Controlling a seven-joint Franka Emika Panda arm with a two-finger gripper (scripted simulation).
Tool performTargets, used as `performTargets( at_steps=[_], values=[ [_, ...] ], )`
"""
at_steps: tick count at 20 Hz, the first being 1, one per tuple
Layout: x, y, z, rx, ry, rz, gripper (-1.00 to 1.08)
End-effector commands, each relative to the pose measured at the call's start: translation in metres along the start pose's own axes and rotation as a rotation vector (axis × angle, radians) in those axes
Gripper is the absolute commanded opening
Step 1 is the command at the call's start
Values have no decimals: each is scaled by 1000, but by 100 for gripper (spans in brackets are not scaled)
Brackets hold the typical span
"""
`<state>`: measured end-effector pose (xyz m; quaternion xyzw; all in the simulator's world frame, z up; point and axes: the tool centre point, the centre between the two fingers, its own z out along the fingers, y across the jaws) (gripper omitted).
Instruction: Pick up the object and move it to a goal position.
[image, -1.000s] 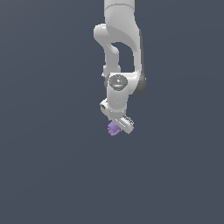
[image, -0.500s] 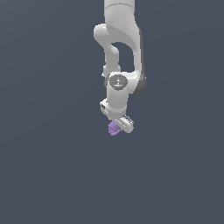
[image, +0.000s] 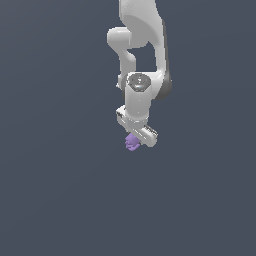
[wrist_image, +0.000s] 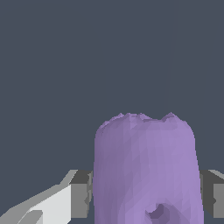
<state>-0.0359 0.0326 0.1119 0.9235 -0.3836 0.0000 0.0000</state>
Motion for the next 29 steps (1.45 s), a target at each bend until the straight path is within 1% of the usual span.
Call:
performTargets(
  at_steps=[1,11,17,23,29],
  values=[
    [-4,-3,-20,1,1,0,-100],
    [-22,-22,-123,0,1,1,-100],
    [-31,-32,-173,-1,2,1,-100],
    [-36,-39,-202,0,1,0,-100],
    [-36,-41,-210,0,0,0,-100]
  ],
)
